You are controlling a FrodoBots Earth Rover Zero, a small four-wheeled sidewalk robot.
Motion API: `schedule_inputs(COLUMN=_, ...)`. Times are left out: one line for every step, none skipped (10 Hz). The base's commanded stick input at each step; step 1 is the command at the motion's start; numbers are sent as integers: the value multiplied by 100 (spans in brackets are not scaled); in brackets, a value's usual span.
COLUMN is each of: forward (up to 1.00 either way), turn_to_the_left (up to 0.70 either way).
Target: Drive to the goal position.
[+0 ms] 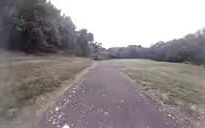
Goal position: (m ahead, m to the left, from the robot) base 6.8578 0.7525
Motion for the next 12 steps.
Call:
schedule_inputs(forward=45, turn_to_the_left=-2)
schedule_inputs(forward=45, turn_to_the_left=-2)
schedule_inputs(forward=45, turn_to_the_left=-1)
schedule_inputs(forward=45, turn_to_the_left=-1)
schedule_inputs(forward=45, turn_to_the_left=-1)
schedule_inputs(forward=45, turn_to_the_left=-1)
schedule_inputs(forward=45, turn_to_the_left=0)
schedule_inputs(forward=45, turn_to_the_left=0)
schedule_inputs(forward=45, turn_to_the_left=0)
schedule_inputs(forward=45, turn_to_the_left=0)
schedule_inputs(forward=45, turn_to_the_left=0)
schedule_inputs(forward=45, turn_to_the_left=-8)
